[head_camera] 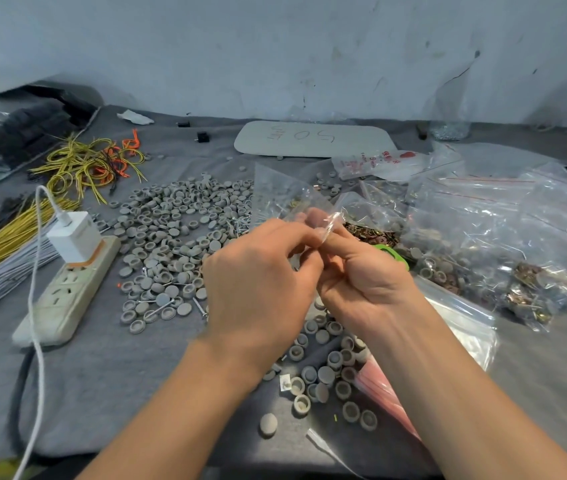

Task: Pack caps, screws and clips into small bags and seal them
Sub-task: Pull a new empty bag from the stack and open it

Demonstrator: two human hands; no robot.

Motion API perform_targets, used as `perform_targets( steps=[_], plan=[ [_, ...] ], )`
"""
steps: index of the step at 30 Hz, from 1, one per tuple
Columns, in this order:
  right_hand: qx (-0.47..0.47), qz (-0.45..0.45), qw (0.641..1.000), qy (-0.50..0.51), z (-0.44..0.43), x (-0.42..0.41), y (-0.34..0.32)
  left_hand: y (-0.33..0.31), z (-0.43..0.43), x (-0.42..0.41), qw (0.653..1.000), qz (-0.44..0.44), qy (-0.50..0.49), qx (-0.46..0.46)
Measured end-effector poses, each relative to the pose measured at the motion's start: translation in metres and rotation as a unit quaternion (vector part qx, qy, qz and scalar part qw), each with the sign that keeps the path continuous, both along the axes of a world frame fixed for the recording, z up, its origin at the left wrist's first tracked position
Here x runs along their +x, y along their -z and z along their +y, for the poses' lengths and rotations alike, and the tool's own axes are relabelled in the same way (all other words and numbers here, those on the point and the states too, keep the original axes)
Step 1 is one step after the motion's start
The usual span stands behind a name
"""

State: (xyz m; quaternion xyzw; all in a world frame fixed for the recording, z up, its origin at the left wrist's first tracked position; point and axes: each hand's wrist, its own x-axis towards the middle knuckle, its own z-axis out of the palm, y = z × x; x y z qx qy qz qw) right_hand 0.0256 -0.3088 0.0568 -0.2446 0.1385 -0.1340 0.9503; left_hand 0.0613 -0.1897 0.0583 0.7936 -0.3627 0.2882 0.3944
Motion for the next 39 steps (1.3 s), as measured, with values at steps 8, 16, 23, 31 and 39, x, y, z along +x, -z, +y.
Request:
perform_targets(
  steps=[8,16,23,31,39],
  plan=[
    [-0.267,-0.002,0.962,-0.051,0.003,-0.001,-0.003,0.003,0.0,0.003,1.0,0.014,-0.004,-0.006],
    [-0.148,-0.005,0.988,-0.031,0.01,0.004,0.004,0.004,-0.007,0.002,0.995,0.089,-0.034,0.016],
    [-0.193,0.019,0.98,0.04,0.014,0.007,0.014,0.005,-0.007,0.002,0.988,0.1,0.109,0.038],
    [-0.339,0.077,0.937,-0.042,0.005,0.01,0.012,-0.005,0.005,0.012,0.984,0.121,0.101,0.082],
    [-0.304,0.025,0.948,-0.092,0.005,0.003,0.009,-0.023,0.038,0.057,0.985,0.173,-0.015,0.007]
  ],
)
